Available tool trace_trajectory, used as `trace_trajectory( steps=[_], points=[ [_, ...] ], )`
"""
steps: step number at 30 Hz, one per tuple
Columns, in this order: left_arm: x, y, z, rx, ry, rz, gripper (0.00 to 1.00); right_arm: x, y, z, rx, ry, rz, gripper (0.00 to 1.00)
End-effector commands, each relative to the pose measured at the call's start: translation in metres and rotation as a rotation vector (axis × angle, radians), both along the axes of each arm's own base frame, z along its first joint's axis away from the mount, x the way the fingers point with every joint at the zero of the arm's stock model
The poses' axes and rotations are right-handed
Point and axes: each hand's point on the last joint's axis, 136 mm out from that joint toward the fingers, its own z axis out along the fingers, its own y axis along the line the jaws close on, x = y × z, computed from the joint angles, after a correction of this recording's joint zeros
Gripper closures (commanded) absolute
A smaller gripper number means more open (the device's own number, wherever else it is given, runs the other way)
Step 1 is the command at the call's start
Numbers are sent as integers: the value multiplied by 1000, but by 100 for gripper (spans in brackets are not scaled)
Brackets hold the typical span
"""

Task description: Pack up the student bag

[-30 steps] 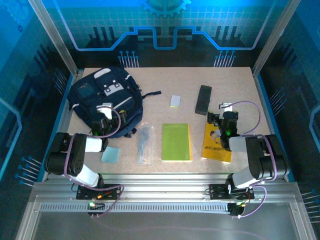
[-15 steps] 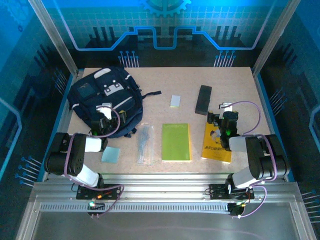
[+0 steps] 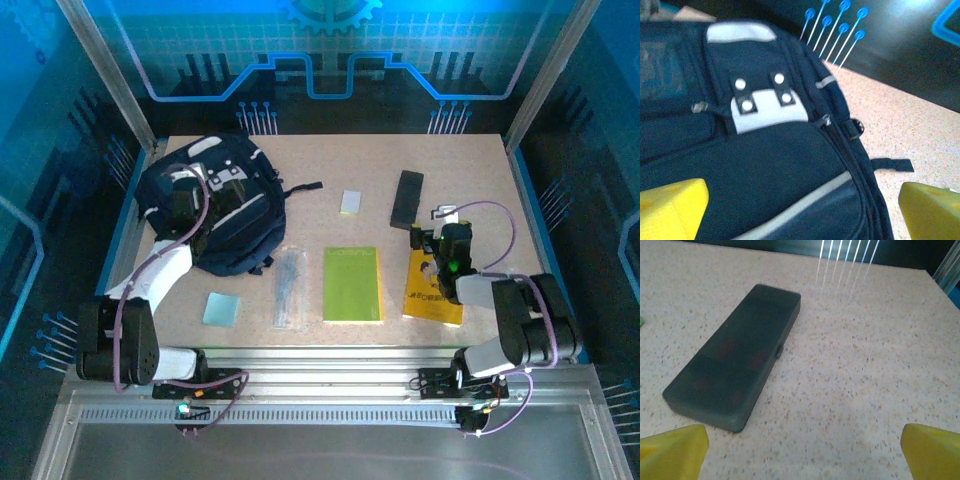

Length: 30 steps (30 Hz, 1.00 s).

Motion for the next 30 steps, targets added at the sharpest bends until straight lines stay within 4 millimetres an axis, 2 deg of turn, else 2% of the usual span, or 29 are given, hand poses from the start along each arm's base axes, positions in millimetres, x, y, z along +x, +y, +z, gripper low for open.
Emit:
trace_trajectory(
  steps=[1,4,8,14,19,24,25,27,30],
  points=[
    [-28,1,-32,-81,235,119,1,8,9,43,-23,-4,37,0],
    [-46,2,-45,-130,325,184,1,13,10,55,-4,72,23,0],
    [-81,16,-66,-170,458,340,1,13,22,48,120,231,-9,0],
    [-121,25,-93,-257,547,487,1,10,51,42,264,399,-17,0],
    [-131,26,-112,-311,559,558,1,8,80,40,267,444,43,0],
    [-115,12,-136,-388,592,541,5,5,128,36,322,495,144,0],
    [-112,10,-141,-392,599,536,8,4,139,34,335,505,162,0],
    [-107,8,-148,-388,603,525,22,3,157,33,344,511,191,0],
    [-93,1,-149,-397,576,476,59,2,179,29,361,526,230,0]
  ],
)
